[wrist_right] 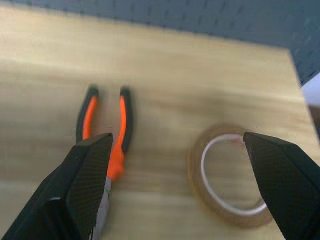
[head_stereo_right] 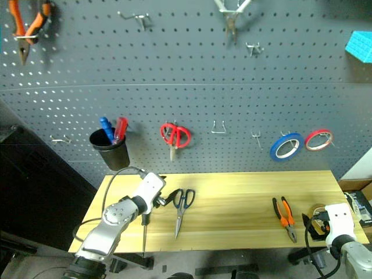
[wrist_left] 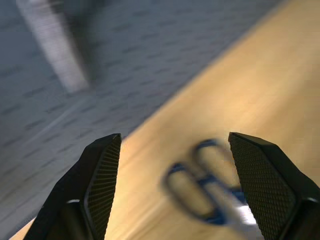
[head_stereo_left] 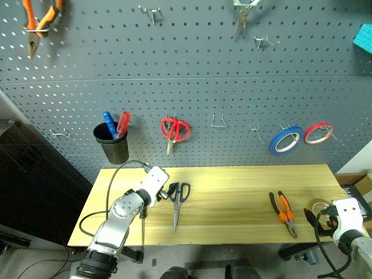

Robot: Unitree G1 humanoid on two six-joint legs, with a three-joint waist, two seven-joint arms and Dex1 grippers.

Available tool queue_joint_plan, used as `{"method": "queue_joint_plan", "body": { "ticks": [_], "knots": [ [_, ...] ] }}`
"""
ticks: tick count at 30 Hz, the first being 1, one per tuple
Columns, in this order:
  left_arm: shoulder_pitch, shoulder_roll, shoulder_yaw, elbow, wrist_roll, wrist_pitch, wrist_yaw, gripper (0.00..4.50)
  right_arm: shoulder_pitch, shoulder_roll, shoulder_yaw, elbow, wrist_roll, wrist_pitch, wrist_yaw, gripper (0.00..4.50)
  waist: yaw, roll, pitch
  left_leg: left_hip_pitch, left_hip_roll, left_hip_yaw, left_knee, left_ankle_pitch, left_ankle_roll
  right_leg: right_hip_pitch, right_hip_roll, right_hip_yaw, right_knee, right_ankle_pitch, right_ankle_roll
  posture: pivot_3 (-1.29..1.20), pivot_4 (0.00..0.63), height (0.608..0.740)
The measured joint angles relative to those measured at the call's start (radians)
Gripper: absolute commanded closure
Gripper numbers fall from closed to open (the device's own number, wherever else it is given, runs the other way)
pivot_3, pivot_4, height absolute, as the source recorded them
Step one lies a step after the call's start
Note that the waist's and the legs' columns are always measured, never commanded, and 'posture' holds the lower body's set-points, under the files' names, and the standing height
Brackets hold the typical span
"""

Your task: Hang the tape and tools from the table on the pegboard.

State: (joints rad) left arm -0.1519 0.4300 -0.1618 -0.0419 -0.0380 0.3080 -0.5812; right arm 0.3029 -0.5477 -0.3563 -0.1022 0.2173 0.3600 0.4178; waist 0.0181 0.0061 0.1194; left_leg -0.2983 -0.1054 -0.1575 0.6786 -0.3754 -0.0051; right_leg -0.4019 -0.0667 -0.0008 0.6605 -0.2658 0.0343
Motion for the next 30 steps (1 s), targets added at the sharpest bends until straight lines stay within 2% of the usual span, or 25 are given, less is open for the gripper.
{"method": "queue_joint_plan", "body": {
  "ticks": [5, 12, 17, 25, 28, 30],
  "knots": [
    [-0.105, 0.005, -0.040, -0.081, -0.080, 0.169, -0.123, 0.85, -0.107, -0.046, 0.047, 0.074, -0.018, 0.053, 0.023, 0.00, -0.021, -0.005, 0.036, -0.006, 0.002, 0.000, 0.001, 0.000, 0.000, -0.005, 0.000, -0.002, 0.000, 0.001, -0.001, -0.07, 0.224, 0.740],
    [-0.173, 0.009, -0.133, -0.147, -0.127, 0.111, -0.291, 0.85, -0.319, -0.118, 0.053, 0.339, -0.015, 0.123, 0.059, 0.00, -0.027, -0.007, 0.076, -0.015, 0.006, 0.000, 0.002, 0.000, 0.000, -0.010, 0.000, -0.009, -0.004, 0.002, -0.003, -0.05, 0.260, 0.740],
    [-0.223, 0.048, -0.149, -0.243, -0.245, 0.184, -0.430, 0.85, -0.459, -0.155, 0.068, 0.572, -0.019, 0.122, 0.114, 0.00, -0.029, -0.007, 0.098, -0.016, 0.007, 0.002, 0.002, 0.000, 0.000, -0.010, 0.001, -0.009, -0.004, 0.003, -0.004, -0.02, 0.274, 0.740],
    [-0.271, 0.058, -0.154, -0.286, -0.310, 0.202, -0.479, 0.85, -0.604, -0.163, 0.164, 0.823, -0.063, 0.104, 0.192, 0.00, -0.027, -0.009, 0.115, -0.017, 0.009, 0.004, 0.002, 0.000, 0.000, -0.011, 0.002, -0.009, -0.004, 0.003, -0.004, 0.01, 0.275, 0.740],
    [-0.269, 0.082, -0.155, -0.285, -0.293, 0.160, -0.486, 0.82, -0.643, -0.162, 0.175, 0.892, -0.080, 0.075, 0.191, 0.58, -0.026, -0.012, 0.116, -0.017, 0.009, 0.004, 0.003, 0.000, 0.000, -0.011, 0.002, -0.009, -0.004, 0.003, -0.005, 0.03, 0.264, 0.740],
    [-0.267, 0.095, -0.155, -0.285, -0.287, 0.124, -0.500, 0.82, -0.667, -0.161, 0.174, 0.935, -0.080, 0.065, 0.189, 1.23, -0.024, -0.015, 0.118, -0.017, 0.009, 0.004, 0.003, 0.000, 0.000, -0.011, 0.002, -0.009, -0.004, 0.003, -0.005, 0.04, 0.256, 0.740]
  ]
}}
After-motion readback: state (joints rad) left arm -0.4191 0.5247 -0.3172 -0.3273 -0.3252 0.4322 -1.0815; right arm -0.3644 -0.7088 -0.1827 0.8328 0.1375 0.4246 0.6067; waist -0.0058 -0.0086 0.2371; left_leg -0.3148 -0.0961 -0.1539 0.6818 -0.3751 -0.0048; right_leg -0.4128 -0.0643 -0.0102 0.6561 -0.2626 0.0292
